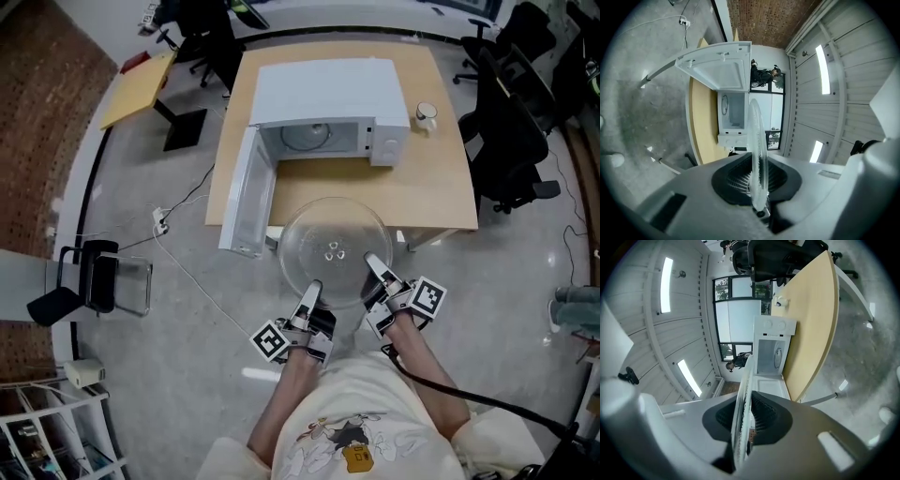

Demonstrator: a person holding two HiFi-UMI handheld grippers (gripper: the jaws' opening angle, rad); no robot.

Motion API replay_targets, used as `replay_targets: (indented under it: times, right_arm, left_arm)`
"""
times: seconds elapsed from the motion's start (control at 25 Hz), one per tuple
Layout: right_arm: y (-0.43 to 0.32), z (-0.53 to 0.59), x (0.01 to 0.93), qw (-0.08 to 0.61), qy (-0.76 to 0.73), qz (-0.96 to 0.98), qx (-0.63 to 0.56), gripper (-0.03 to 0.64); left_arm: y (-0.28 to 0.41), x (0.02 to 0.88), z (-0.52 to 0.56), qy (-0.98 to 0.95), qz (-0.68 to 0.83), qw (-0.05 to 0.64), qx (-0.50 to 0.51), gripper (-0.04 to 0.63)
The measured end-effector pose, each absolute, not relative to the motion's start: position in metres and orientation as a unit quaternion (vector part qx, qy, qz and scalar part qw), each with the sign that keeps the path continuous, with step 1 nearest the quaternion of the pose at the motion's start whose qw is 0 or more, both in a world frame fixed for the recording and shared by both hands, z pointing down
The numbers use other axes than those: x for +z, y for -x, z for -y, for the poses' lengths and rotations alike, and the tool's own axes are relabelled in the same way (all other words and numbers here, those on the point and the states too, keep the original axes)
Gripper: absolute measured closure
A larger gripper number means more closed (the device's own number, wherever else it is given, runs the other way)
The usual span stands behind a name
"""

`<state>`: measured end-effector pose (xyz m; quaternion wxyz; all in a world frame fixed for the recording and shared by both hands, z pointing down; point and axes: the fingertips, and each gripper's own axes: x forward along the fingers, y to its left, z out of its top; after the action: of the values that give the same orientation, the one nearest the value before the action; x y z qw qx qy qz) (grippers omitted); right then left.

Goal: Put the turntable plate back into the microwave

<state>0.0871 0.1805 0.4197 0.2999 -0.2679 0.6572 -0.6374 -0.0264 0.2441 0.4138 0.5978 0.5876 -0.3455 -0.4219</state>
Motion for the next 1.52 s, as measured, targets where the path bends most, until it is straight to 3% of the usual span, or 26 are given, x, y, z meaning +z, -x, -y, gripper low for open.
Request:
replay_targets:
  times: [0.68, 1.52]
  right_arm:
    - [-0.091, -0.161, 0.425, 0.270, 0.243, -0.667, -0.651, 0.578]
    - [-0.038, -0.032, 0.445, 0.267, 0.252, -0.657, -0.659, 0.578]
  left_arm:
    - [0.018, 0.421, -0.232, -0.565, 0.360, 0.596, -0.442, 0.566]
    - [0.075, 0.440, -0.098, -0.569, 0.360, 0.614, -0.412, 0.565]
